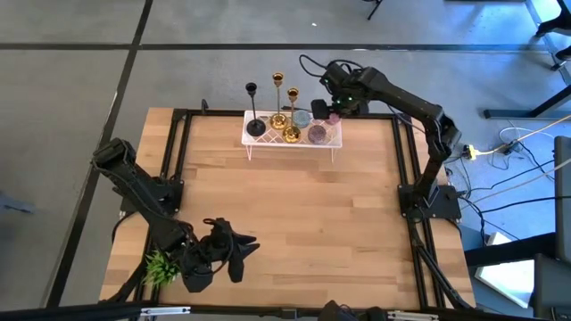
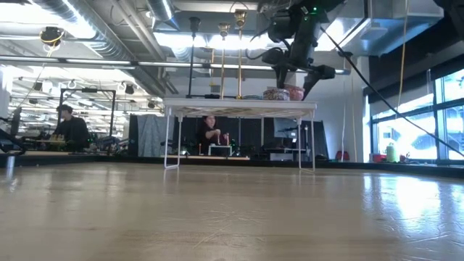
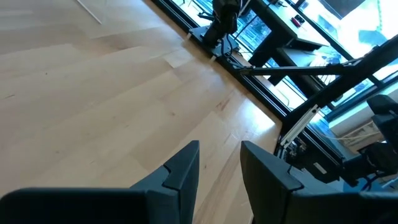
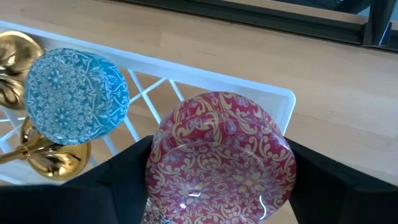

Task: Pick & Place candle stick holders
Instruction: Put the pink patterned scented candle on the shelf

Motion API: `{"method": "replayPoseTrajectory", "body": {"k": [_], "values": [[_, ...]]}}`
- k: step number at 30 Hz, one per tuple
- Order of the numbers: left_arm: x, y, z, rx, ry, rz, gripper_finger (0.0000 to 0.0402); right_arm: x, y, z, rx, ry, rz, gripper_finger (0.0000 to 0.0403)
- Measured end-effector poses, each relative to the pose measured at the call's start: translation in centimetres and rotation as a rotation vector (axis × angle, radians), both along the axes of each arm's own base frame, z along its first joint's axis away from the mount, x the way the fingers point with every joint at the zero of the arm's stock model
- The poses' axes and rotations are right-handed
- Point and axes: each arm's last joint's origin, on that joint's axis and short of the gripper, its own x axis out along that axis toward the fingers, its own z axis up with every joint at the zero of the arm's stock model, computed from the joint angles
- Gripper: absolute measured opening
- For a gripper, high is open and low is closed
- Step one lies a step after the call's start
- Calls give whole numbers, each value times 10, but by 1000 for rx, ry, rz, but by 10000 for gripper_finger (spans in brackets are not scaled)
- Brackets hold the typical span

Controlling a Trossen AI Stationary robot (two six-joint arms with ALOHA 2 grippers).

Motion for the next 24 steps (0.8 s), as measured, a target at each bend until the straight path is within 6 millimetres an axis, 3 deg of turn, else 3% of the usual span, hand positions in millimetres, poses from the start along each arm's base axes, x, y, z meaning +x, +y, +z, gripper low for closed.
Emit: {"method": "replayPoseTrajectory", "body": {"k": [24], "values": [[0, 1, -1, 9, 9, 0, 113, 4, -1, 2, 11, -66, 16, 317]]}}
